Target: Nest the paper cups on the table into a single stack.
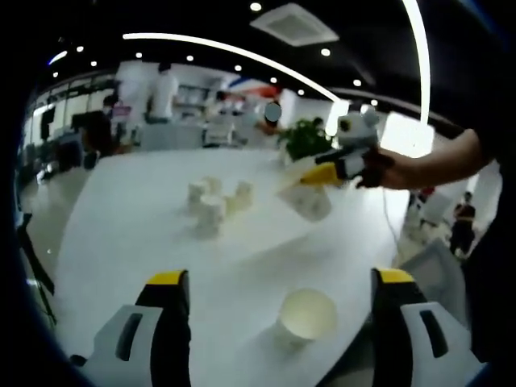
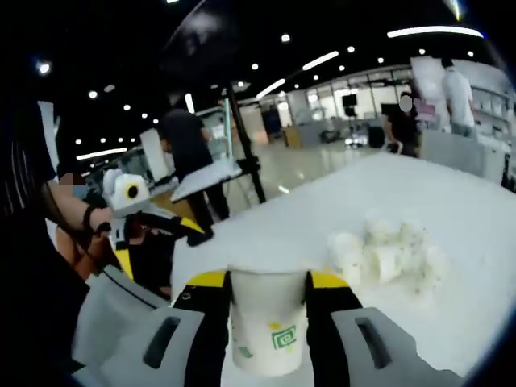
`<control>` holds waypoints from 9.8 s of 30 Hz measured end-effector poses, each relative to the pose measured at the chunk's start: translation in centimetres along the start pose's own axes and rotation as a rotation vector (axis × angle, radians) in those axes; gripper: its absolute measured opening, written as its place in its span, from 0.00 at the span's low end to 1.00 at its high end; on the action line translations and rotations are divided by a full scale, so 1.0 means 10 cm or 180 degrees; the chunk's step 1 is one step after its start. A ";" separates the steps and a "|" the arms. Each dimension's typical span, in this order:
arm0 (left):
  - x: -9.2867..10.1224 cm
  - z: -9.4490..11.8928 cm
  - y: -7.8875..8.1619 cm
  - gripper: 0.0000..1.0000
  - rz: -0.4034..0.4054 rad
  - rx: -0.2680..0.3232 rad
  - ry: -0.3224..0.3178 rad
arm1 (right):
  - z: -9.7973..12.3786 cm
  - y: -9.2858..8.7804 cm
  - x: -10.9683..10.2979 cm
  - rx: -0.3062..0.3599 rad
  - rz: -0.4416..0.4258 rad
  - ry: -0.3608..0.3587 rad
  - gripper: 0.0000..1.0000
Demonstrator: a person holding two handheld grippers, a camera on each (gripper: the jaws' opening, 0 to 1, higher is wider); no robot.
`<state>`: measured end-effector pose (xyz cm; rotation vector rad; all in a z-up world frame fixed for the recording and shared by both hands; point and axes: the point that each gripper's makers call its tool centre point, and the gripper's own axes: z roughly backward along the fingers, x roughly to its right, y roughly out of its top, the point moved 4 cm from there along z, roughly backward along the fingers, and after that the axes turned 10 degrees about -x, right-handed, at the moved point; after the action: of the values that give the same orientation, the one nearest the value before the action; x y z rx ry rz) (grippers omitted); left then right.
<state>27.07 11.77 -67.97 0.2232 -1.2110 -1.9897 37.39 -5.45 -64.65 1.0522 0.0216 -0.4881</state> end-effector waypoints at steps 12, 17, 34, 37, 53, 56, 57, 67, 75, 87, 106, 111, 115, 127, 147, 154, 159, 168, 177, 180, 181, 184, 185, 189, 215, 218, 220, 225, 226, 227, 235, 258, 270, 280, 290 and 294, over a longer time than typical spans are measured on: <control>-0.02 0.05 -0.10 0.91 0.0009 -0.0054 0.0029 | -0.13 0.14 -0.41 0.0362 0.0164 0.0323 0.34; -0.02 0.08 -0.14 0.91 0.0029 -0.0088 0.0042 | -0.26 0.13 -0.66 0.0525 0.0188 0.0634 0.34; -0.08 0.15 -0.18 0.91 0.0066 -0.0195 0.0103 | -0.79 -0.32 -1.04 0.0475 0.0246 0.0901 0.33; -0.09 0.15 -0.18 0.90 0.0057 -0.0205 0.0104 | -0.82 -0.35 -1.04 0.0495 0.0238 0.0899 0.33; -0.15 0.16 -0.15 0.89 0.0047 -0.0282 0.0150 | -0.90 -0.53 -1.12 0.0540 0.0525 0.0814 0.34; -0.16 0.17 -0.14 0.89 0.0051 -0.0266 0.0156 | -0.89 -0.55 -1.12 0.0542 0.0641 0.0735 0.36; -0.17 0.17 -0.14 0.89 0.0044 -0.0274 0.0164 | -0.88 -0.55 -1.11 0.0540 0.0660 0.0705 0.36; -0.17 0.17 -0.12 0.89 0.0013 -0.0261 0.0163 | -0.84 -0.55 -1.10 0.0474 0.0574 0.0693 0.47; -0.17 0.16 -0.10 0.89 0.0012 -0.0265 0.0166 | -0.77 -0.55 -1.02 0.0473 0.0495 0.0608 0.51; -0.14 0.12 -0.09 0.89 0.0001 -0.0249 0.0128 | -0.68 -0.58 -0.93 0.0461 0.0418 0.0507 0.50; -0.13 0.11 -0.04 0.89 0.0011 -0.0195 0.0117 | -0.24 -0.46 -0.46 0.0673 0.0110 -0.0005 0.49; -0.13 0.11 -0.04 0.89 -0.0001 -0.0184 0.0106 | -0.04 -0.52 -0.30 0.0677 -0.0002 -0.0199 0.50; -0.13 0.11 -0.02 0.89 -0.0013 -0.0174 0.0093 | 0.12 -0.57 -0.19 0.0657 -0.0052 -0.0368 0.53; -0.14 0.08 0.04 0.88 -0.0063 -0.0134 0.0061 | 0.38 -0.66 -0.05 0.0693 -0.0208 -0.0740 0.66; -0.18 0.03 0.14 0.89 -0.0028 -0.0047 0.0051 | 0.67 -0.94 0.14 0.0608 -0.0506 -0.1207 0.93; -0.17 0.00 0.20 0.89 -0.0065 -0.0063 0.0047 | 0.71 -0.99 0.17 0.0600 -0.0550 -0.1296 1.00; -0.18 -0.02 0.24 0.89 -0.0070 -0.0058 0.0054 | 0.71 -1.02 0.19 0.0578 -0.0554 -0.1304 1.00; -0.20 -0.07 0.28 0.89 -0.0088 -0.0130 0.0102 | 0.73 -1.11 0.20 0.0576 -0.0603 -0.1288 1.00; -0.29 -0.21 0.38 0.89 -0.0088 -0.0167 0.0128 | 0.73 -1.17 0.23 0.0560 -0.0645 -0.1262 0.99; -0.32 -0.26 0.43 0.88 -0.0080 -0.0172 0.0118 | 0.72 -1.17 0.26 0.0575 -0.0673 -0.1244 0.98; -0.34 -0.29 0.44 0.88 -0.0087 -0.0189 0.0126 | 0.72 -1.17 0.27 0.0557 -0.0701 -0.1226 0.97; -0.37 -0.36 0.50 0.88 -0.0113 -0.0195 0.0112 | 0.73 -1.15 0.28 0.0571 -0.0669 -0.1258 0.97; -0.38 -0.38 0.52 0.88 -0.0121 -0.0192 0.0108 | 0.74 -1.14 0.29 0.0586 -0.0674 -0.1258 0.97; -0.44 -0.50 0.59 0.88 -0.0150 -0.0204 0.0095 | 0.75 -1.11 0.34 0.0593 -0.0671 -0.1268 0.97; -0.92 -1.09 0.80 0.88 -0.0248 -0.0416 0.0072 | 0.67 -1.02 0.53 0.0604 -0.0761 -0.1219 0.96; -1.01 -1.15 0.80 0.88 -0.0263 -0.0451 0.0129 | 0.66 -1.02 0.54 0.0610 -0.0771 -0.1214 0.95; -1.06 -1.19 0.81 0.88 -0.0279 -0.0455 0.0141 | 0.66 -1.01 0.55 0.0617 -0.0778 -0.1215 0.95; -1.12 -1.35 0.81 0.86 -0.0325 -0.0540 0.0127 | 0.68 -1.00 0.57 0.0660 -0.0797 -0.1220 0.95; -1.11 -1.37 0.82 0.87 -0.0323 -0.0540 0.0120 | 0.68 -1.01 0.56 0.0659 -0.0808 -0.1210 0.95; -1.10 -1.39 0.82 0.87 -0.0337 -0.0543 0.0113 | 0.68 -1.02 0.57 0.0648 -0.0807 -0.1212 0.95; -1.15 -1.59 0.81 0.83 -0.0445 -0.0665 0.0109 | 0.67 -1.08 0.58 0.0633 -0.0866 -0.1203 0.94; -1.30 -2.16 0.91 0.68 -0.0616 -0.0801 -0.0022 | 0.68 -1.27 0.52 0.0633 -0.1098 -0.1219 0.91; -1.31 -2.25 0.90 0.54 -0.0729 -0.0932 -0.0113 | 0.71 -1.36 0.51 0.0627 -0.1189 -0.1250 0.90; -1.27 -2.21 0.86 0.37 -0.0895 -0.0977 -0.0174 | 0.70 -1.34 0.50 0.0638 -0.1197 -0.1239 0.90; -1.20 -2.13 0.89 0.37 -0.0880 -0.0961 -0.0174 | 0.75 -1.30 0.49 0.0679 -0.1174 -0.1268 0.89; -1.16 -2.09 0.91 0.37 -0.0875 -0.0950 -0.0177 | 0.75 -1.30 0.47 0.0684 -0.1179 -0.1265 0.89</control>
<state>50.39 3.47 -74.36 0.1925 -0.9391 -2.4001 34.85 -18.65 -72.81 1.1494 -0.1949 -1.0481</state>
